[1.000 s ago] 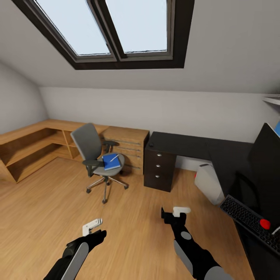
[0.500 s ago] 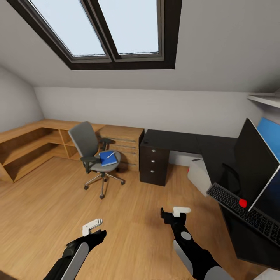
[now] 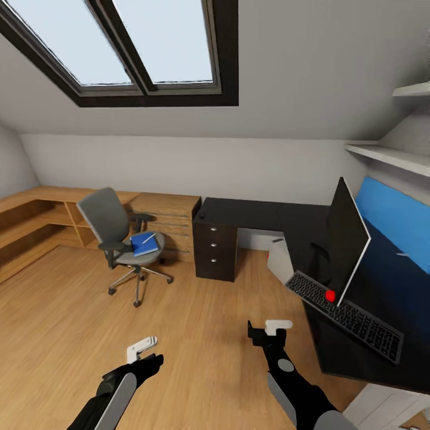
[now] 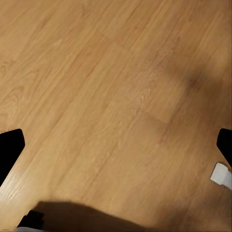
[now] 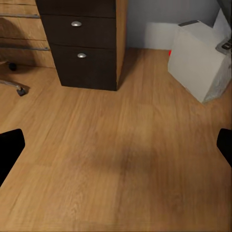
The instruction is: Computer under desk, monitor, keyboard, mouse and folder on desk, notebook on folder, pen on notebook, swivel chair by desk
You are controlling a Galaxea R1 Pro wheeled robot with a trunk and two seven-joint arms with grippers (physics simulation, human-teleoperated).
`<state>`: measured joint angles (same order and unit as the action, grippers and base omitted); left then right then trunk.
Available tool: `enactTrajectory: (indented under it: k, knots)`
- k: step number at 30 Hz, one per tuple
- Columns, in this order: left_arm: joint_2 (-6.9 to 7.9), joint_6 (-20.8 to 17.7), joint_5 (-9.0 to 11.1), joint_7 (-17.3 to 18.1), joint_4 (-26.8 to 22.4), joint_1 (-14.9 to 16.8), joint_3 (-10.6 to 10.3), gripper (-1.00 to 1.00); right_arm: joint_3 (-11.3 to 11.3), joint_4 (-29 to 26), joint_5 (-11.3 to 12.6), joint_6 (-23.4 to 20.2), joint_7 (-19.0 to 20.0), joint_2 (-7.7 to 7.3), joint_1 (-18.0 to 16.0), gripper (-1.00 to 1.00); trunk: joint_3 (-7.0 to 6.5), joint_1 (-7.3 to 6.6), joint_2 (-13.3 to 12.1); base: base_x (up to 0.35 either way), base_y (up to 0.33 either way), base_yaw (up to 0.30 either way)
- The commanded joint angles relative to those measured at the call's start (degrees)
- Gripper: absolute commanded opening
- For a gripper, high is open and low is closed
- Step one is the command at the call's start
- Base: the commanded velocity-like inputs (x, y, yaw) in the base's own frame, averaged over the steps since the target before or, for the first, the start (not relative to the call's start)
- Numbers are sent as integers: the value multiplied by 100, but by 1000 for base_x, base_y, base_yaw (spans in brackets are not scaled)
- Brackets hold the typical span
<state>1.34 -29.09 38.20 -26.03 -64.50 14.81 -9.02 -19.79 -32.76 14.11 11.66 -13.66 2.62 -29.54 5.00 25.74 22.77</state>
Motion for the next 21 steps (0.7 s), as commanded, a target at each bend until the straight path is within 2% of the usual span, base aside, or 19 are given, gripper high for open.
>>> enactTrajectory:
  k: [1,5,14,21]
  knots:
    - [7,4,58,-60,6,5,-19,100,-44,14,53,86,-40,-4,-8,100,13,4,14,-6,-344,-10]
    - [7,245,64,-68,68,5,-28,100,-53,54,32,180,-41,1,-8,100,13,4,14,-2,-346,-4]
    - [7,289,66,-78,117,5,-65,100,-47,60,30,200,-38,2,-8,100,13,4,14,0,-348,-3]
    - [7,290,66,-78,122,5,-65,100,-49,60,-8,205,-35,-7,-8,100,-8,4,14,0,-348,-196]
